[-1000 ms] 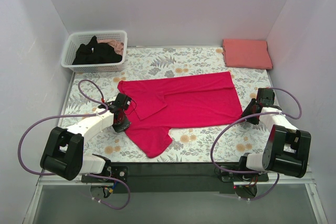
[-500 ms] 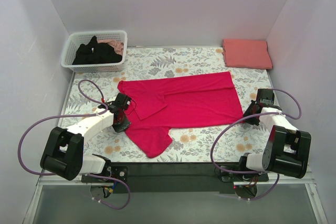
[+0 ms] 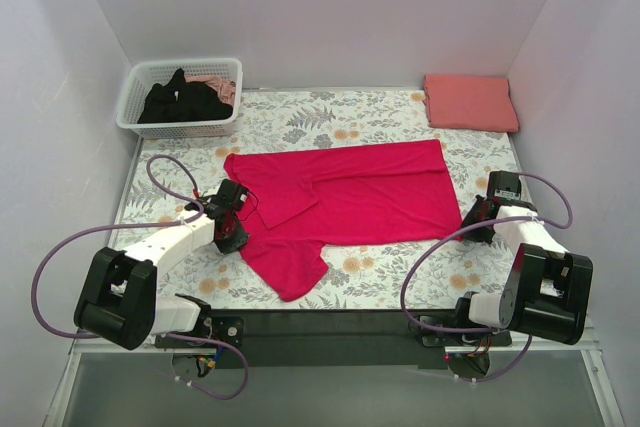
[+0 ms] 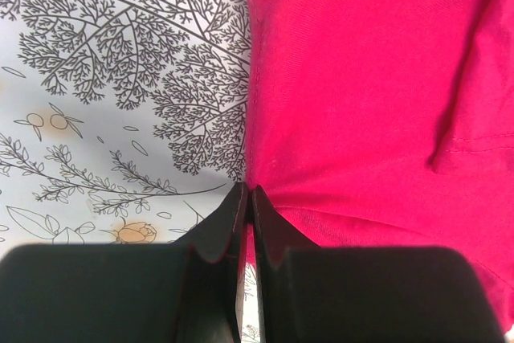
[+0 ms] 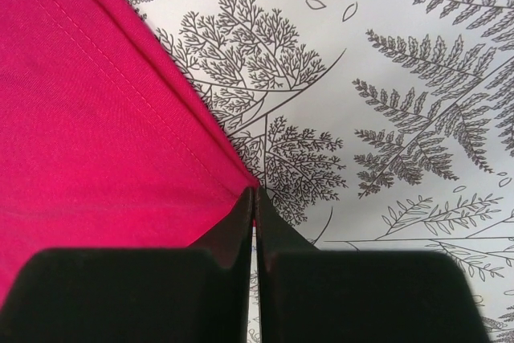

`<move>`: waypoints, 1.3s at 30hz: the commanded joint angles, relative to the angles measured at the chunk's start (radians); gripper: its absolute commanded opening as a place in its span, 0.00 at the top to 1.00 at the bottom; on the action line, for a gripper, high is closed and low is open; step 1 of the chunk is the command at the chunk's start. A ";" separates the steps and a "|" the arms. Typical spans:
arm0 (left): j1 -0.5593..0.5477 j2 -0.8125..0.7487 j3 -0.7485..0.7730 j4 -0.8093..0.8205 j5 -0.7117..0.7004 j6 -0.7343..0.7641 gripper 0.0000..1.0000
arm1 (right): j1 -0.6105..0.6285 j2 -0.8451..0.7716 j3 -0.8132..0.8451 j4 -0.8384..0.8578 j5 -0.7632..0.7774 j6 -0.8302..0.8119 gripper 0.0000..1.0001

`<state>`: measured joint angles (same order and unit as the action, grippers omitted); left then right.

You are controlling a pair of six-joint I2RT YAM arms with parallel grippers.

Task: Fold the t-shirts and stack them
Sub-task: Fold the tshirt

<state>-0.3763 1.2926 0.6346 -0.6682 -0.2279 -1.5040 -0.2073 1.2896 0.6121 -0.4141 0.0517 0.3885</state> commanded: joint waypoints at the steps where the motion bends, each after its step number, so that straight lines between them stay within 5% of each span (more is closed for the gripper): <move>1: -0.001 -0.015 -0.013 0.010 0.038 -0.007 1.00 | 0.003 -0.015 0.018 -0.048 -0.029 -0.016 0.99; 17: 0.007 -0.041 0.192 -0.146 -0.016 0.004 1.00 | 0.003 -0.009 0.143 -0.048 -0.145 0.003 0.99; 39: 0.228 0.120 0.373 -0.091 0.078 0.140 1.00 | 0.003 0.237 0.388 -0.008 -0.066 0.012 0.99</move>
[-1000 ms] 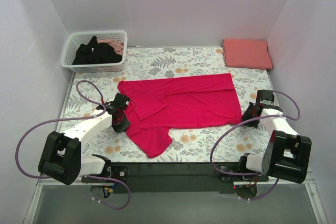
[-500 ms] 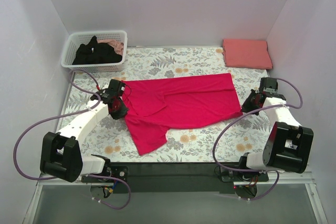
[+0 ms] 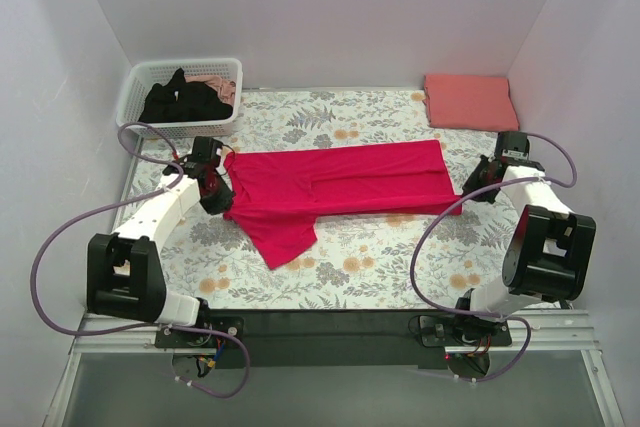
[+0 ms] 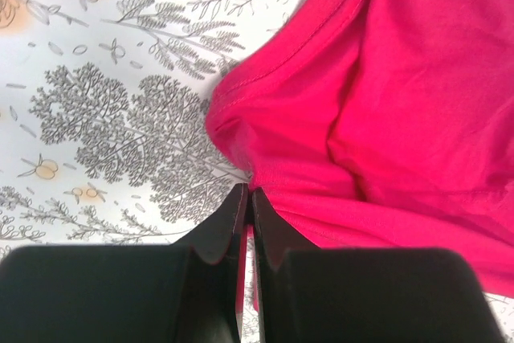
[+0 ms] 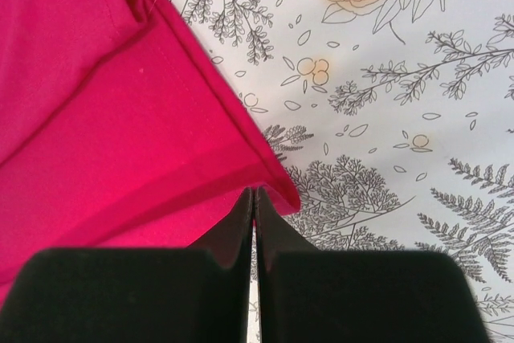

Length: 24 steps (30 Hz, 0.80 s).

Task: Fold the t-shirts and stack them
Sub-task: Fold the tshirt

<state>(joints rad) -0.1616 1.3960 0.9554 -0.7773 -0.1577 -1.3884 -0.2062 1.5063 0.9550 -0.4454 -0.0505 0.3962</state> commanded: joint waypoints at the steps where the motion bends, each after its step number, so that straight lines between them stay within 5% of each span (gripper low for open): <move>1: 0.014 0.026 0.062 0.018 0.009 0.025 1.00 | 0.004 0.026 0.050 0.025 0.044 0.004 0.99; 24: 0.043 0.121 0.066 0.084 -0.029 0.006 1.00 | 0.031 0.170 0.185 0.063 -0.011 -0.003 0.99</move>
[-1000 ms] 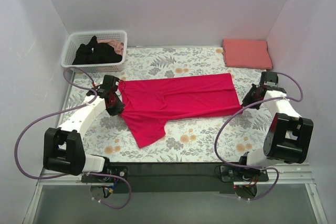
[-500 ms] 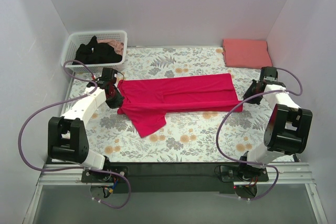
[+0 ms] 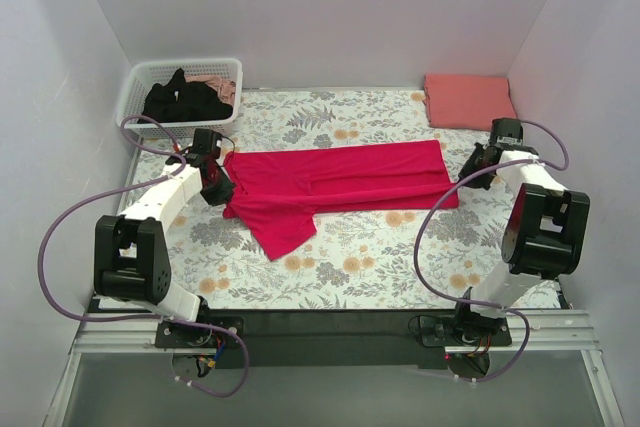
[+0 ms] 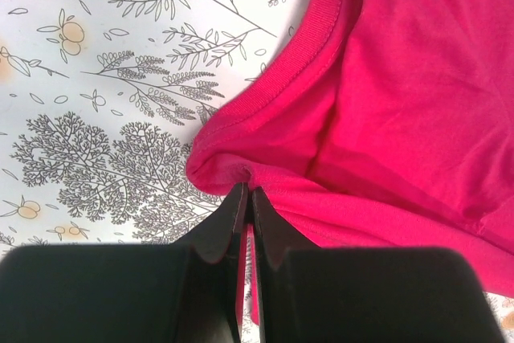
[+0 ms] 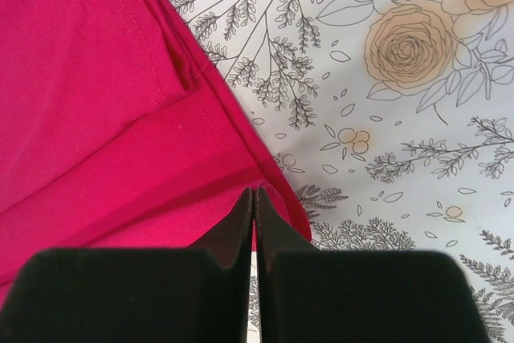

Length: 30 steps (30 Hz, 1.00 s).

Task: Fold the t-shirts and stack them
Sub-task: Fold the tshirt

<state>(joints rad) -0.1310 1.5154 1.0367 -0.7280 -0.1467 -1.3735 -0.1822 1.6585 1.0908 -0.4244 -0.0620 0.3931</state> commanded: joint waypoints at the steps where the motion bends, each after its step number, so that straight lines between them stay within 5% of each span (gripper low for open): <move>1: 0.013 0.008 -0.018 0.041 -0.047 -0.009 1.00 | 0.009 0.024 0.050 0.042 0.001 0.001 0.99; 27: 0.016 0.089 -0.032 0.141 -0.091 0.001 0.99 | 0.029 0.168 0.129 0.081 -0.015 -0.023 0.99; 30: 0.016 0.068 -0.024 0.141 -0.087 0.007 0.86 | 0.039 0.164 0.130 0.079 -0.022 -0.039 0.85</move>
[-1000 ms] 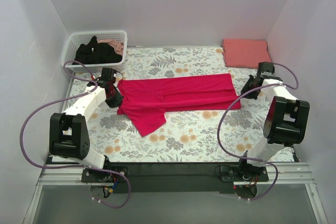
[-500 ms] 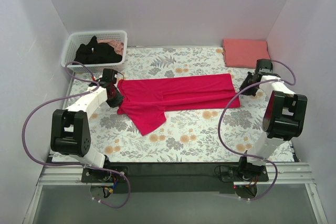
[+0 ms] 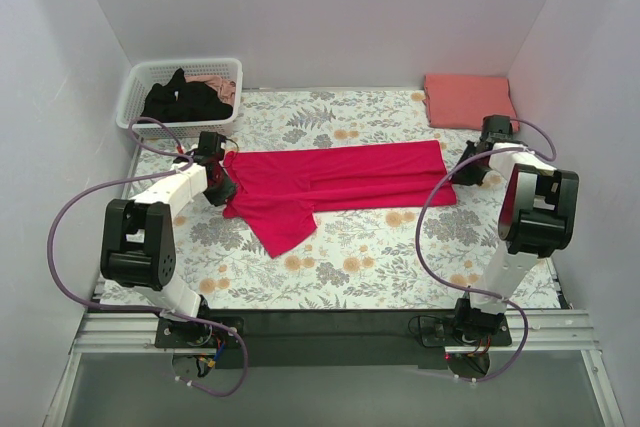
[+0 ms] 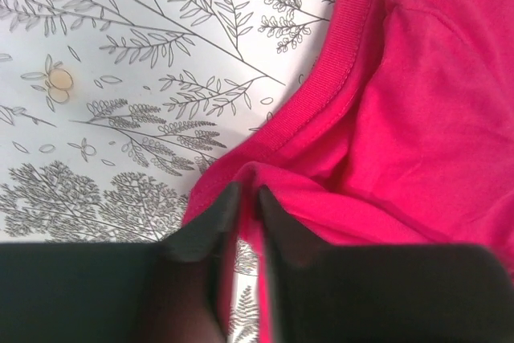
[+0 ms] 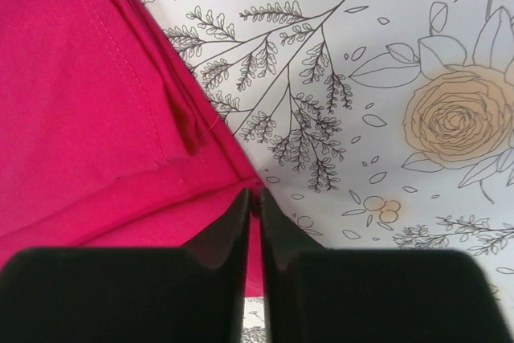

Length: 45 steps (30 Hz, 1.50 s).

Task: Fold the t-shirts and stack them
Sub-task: Fold the tshirt

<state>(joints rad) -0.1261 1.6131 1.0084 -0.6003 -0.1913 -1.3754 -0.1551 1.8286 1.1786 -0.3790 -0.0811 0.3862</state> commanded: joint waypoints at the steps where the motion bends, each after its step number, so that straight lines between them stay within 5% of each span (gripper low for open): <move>1: 0.010 -0.041 0.004 0.011 -0.042 0.010 0.75 | 0.018 -0.024 0.042 0.032 0.000 -0.036 0.78; 5: 0.009 -0.111 0.019 0.001 -0.045 0.027 0.47 | 0.045 -0.090 0.039 0.031 0.021 -0.058 0.52; 8: 0.005 -0.200 0.022 -0.027 -0.036 0.035 0.30 | 0.092 -0.162 0.024 0.028 0.043 -0.073 0.46; 14: -0.085 -0.376 -0.085 -0.093 0.038 -0.005 0.25 | 0.306 -0.296 -0.049 0.038 0.015 -0.096 0.44; 20: -0.263 -0.449 -0.238 -0.089 0.122 -0.152 0.28 | 0.578 -0.313 -0.169 0.170 -0.127 -0.024 0.48; 29: -0.343 -0.372 -0.324 -0.003 0.141 -0.228 0.41 | 0.837 -0.122 -0.197 0.414 -0.235 0.106 0.50; 40: -0.395 -0.274 -0.367 0.062 0.184 -0.260 0.48 | 0.905 0.024 -0.163 0.496 -0.279 0.154 0.54; 45: -0.399 -0.266 -0.369 0.062 0.184 -0.260 0.70 | 0.911 0.054 -0.165 0.503 -0.293 0.163 0.63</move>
<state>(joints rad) -0.5159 1.3422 0.6514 -0.5438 -0.0128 -1.6295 0.7464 1.8576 0.9932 0.1078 -0.3664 0.5404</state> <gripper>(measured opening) 0.355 0.384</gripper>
